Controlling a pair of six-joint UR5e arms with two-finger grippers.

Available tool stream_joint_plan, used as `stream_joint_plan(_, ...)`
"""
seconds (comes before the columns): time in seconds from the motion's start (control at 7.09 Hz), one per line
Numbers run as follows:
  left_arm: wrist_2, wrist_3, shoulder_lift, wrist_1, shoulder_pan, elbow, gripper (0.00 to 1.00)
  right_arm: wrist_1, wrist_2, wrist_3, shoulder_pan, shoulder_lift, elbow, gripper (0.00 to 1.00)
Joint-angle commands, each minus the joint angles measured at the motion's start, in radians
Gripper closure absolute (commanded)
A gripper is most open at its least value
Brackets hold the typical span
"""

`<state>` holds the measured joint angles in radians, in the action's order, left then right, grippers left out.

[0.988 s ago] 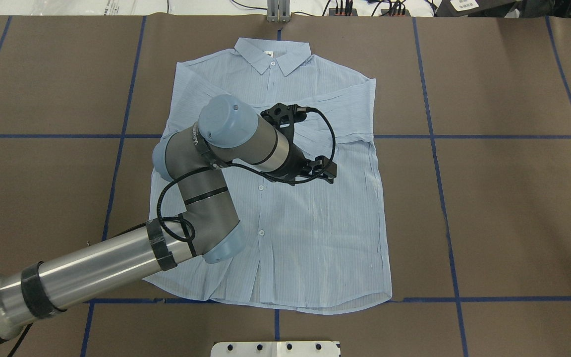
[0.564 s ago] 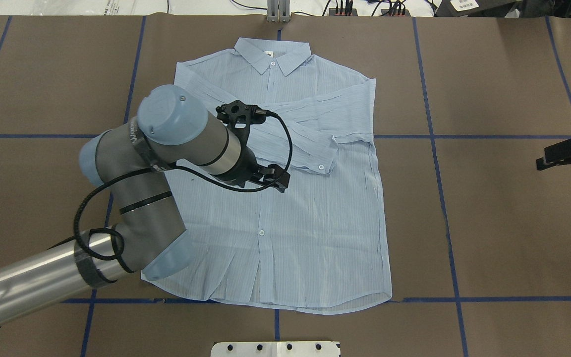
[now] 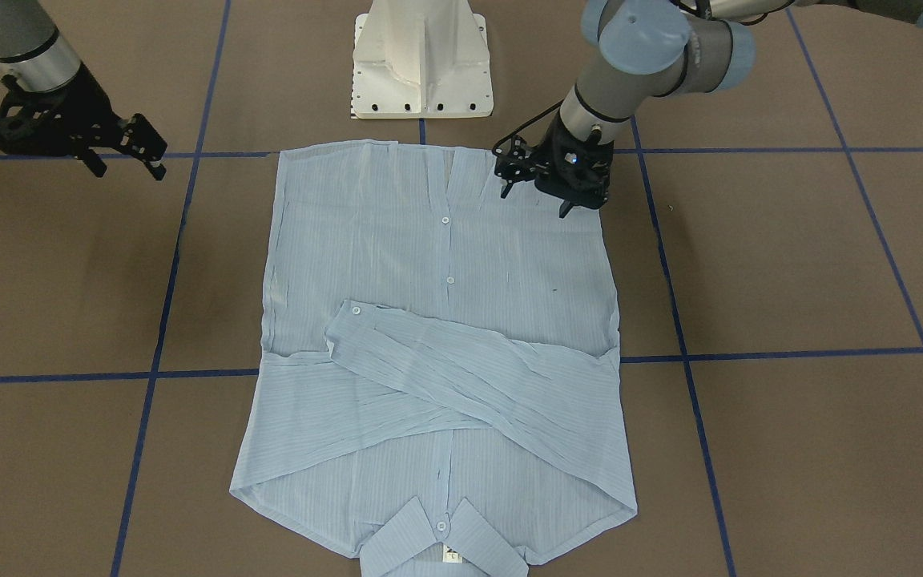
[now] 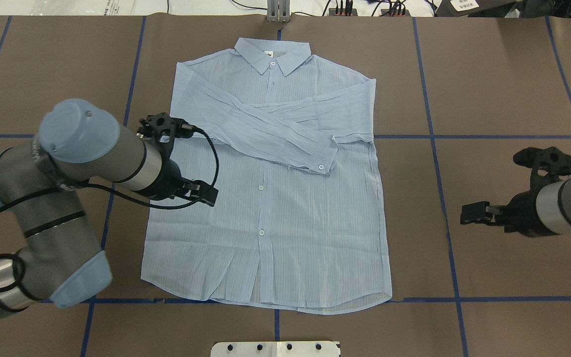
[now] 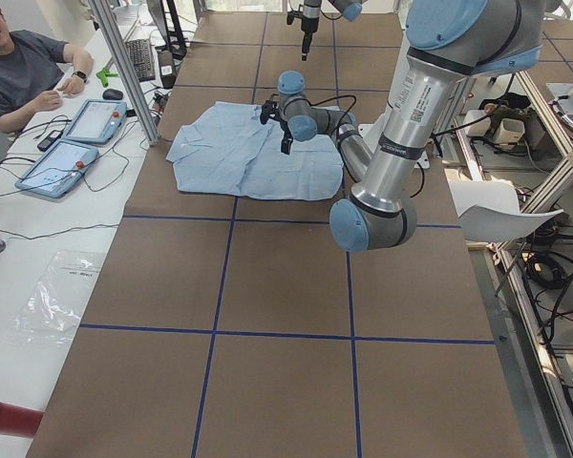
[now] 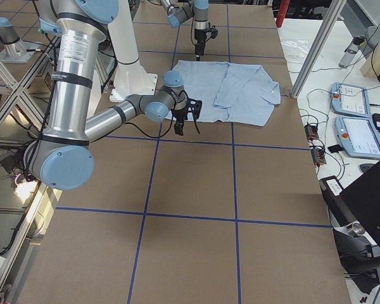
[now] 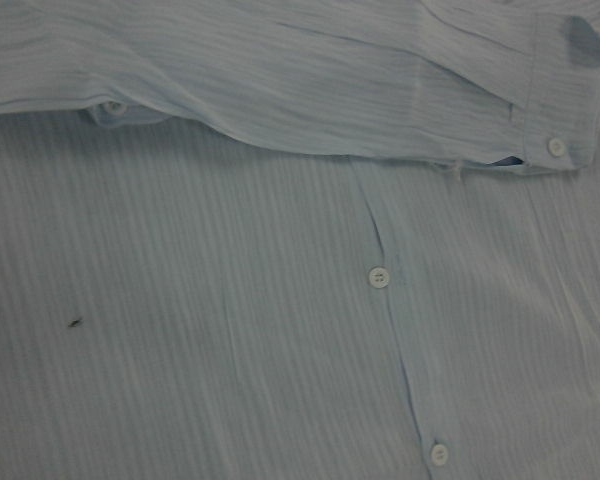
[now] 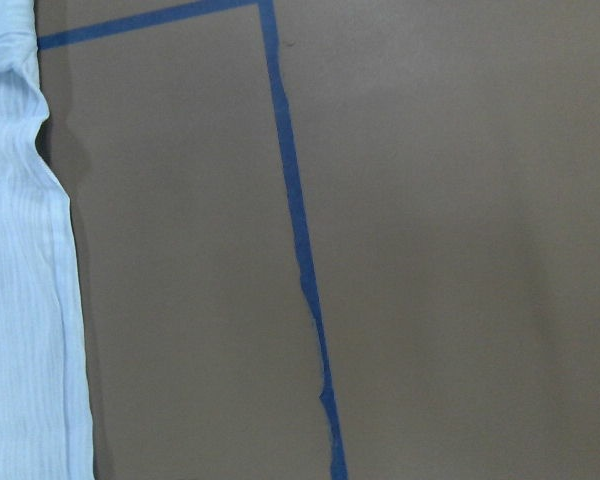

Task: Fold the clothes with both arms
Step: 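Release the sleeve and move both grippers to the shirt's near hem corners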

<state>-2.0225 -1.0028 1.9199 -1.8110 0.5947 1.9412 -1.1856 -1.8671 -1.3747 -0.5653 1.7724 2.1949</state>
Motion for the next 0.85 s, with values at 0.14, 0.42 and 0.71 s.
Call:
stream_joint_plan(0.14, 0.094, -0.064, -0.244, -0.052, -0.048, 0.096, 0.0, 0.003, 0.219, -0.216, 0.276, -0.007, 0.019, 0.0)
stream_joint_plan(0.42, 0.163, -0.21, -0.282, -0.146, -0.131, 0.064, 0.0, 0.003, 0.241, -0.228, 0.297, -0.008, 0.019, 0.0)
stream_joint_plan(0.71, 0.206, -0.333, -0.282, -0.146, -0.211, 0.059, 0.11, 0.003, 0.241, -0.228, 0.298, -0.008, 0.019, 0.0)
